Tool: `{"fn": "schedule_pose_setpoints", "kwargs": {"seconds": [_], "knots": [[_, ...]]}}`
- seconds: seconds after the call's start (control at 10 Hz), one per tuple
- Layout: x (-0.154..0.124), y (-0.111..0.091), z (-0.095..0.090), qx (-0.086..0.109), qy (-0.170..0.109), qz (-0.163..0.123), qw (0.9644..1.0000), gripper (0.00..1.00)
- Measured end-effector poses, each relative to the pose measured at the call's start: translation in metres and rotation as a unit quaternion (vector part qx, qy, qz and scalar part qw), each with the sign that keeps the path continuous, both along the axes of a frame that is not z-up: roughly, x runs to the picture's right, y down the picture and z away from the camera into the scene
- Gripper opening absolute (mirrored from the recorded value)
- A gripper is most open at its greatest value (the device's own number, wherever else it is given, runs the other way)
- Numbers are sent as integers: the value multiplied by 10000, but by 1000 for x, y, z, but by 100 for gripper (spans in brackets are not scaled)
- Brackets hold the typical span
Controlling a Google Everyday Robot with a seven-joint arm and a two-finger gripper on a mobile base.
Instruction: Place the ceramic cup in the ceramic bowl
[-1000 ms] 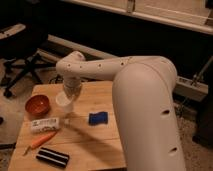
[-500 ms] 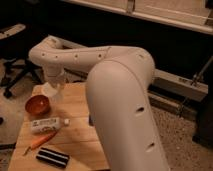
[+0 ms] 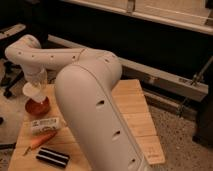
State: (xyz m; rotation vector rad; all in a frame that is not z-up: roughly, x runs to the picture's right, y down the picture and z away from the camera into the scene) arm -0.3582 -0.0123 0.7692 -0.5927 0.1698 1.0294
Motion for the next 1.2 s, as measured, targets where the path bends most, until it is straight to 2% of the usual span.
{"fn": "schedule_pose_setpoints", "kwargs": {"seconds": [0.1,0.2,0.5,0.8,0.9,1.2], "knots": [[-7,6,6,-36,-30,-64,10000,5],[-12,12,14,-53,-26,-138,9999,14],[-24,22,43,-36,4,-249,9997,47],[-26,35,56,-342,44,-208,9992,76],[-25,39,58,-431,54,-200,9989,79],[-21,47,64,-836,-12,-83,9965,80]]}}
